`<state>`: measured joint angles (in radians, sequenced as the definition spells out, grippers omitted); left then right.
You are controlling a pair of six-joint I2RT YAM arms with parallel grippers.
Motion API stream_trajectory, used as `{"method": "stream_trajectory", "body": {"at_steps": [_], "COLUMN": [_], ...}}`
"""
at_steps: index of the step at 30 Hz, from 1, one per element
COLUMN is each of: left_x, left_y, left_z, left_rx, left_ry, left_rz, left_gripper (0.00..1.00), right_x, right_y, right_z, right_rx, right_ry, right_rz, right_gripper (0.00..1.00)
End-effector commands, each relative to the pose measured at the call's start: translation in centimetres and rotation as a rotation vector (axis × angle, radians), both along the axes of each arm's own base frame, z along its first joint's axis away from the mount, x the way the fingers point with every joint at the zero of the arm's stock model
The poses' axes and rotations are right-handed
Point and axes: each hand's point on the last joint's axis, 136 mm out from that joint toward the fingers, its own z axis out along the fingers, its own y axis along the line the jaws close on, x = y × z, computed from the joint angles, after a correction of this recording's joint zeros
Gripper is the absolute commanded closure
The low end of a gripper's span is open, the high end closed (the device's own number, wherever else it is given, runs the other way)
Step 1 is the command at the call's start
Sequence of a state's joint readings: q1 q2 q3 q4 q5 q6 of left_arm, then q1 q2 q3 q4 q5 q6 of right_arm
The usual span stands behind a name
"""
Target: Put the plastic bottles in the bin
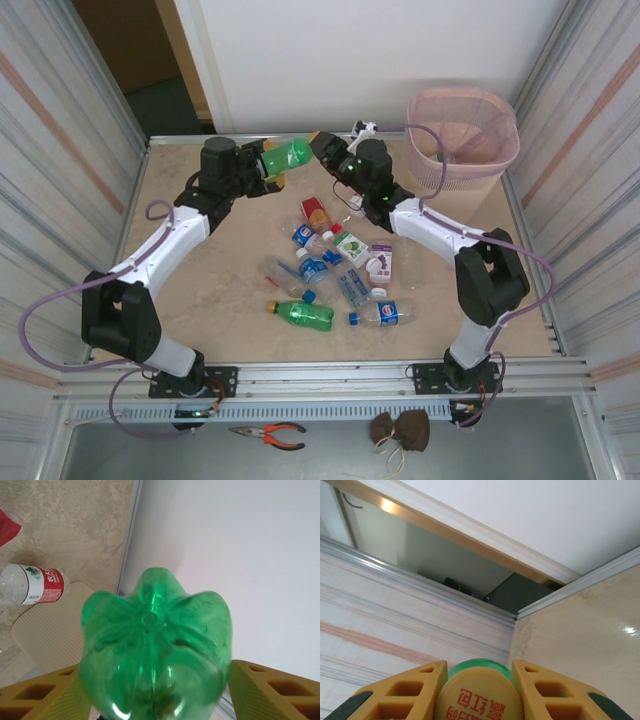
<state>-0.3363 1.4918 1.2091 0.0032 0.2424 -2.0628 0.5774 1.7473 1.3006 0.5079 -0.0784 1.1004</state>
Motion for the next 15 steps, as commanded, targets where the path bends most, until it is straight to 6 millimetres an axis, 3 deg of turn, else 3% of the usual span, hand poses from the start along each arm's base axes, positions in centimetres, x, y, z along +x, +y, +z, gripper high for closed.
{"method": "stream_trajectory", "body": {"at_steps": [1, 8, 15], "left_x": [-0.6, -0.6, -0.6], "left_y": [0.1, -0.4, -0.8], "left_z": [3.1, 2.9, 4.3], "left_rx": [-0.024, 0.022, 0.171], "left_ry": [-0.059, -0.075, -0.152], "left_rz": [0.008, -0.045, -0.148], "left_gripper": [0.29, 0.29, 0.29], "right_x": [0.0, -0.6, -1.7], "right_y": [-2.1, -5.5, -10.4], "right_z": [3.7, 6.3, 9.5], "right_rx": [-0.070, -0.355, -0.643], "right_ry": [-0.095, -0.173, -0.217], "right_rz": [-0.043, -0.069, -0.102], "right_gripper": [0.75, 0.75, 0.74]}}
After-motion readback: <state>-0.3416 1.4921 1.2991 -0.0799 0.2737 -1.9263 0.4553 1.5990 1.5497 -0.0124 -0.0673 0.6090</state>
